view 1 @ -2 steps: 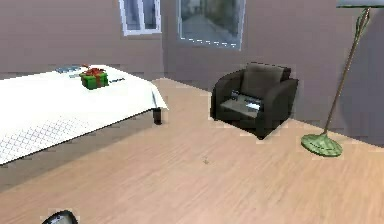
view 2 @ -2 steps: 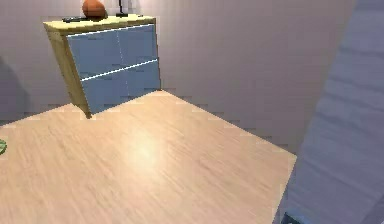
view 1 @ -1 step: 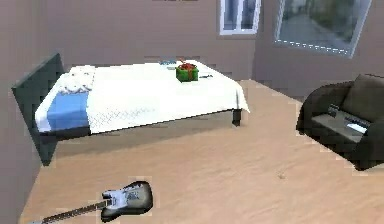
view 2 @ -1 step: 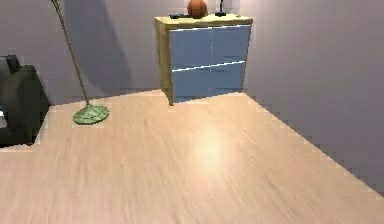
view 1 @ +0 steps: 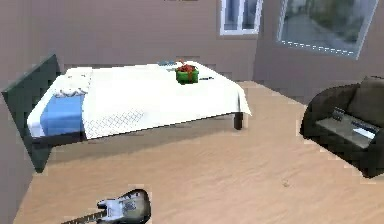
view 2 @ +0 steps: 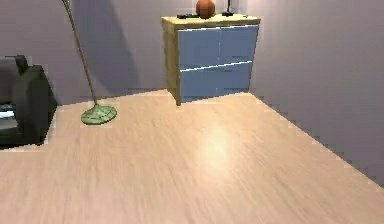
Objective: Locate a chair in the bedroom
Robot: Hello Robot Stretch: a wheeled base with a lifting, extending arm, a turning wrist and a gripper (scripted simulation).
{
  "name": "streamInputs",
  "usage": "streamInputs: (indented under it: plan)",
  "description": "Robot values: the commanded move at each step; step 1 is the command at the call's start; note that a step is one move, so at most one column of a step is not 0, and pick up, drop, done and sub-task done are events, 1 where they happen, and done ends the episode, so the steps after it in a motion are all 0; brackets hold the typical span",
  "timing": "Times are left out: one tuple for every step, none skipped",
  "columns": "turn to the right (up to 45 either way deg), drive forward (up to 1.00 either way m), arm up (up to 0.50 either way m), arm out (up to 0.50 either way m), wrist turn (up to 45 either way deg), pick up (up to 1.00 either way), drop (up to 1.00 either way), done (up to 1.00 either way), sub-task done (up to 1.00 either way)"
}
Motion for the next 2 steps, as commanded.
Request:
streamInputs:
  plan:
    - [45.0,0.0,0.0,0.0,0.0,0.0,0.0,0.0,0.0]
    - [39.0,0.0,0.0,0.0,0.0,0.0,0.0,0.0,0.0]
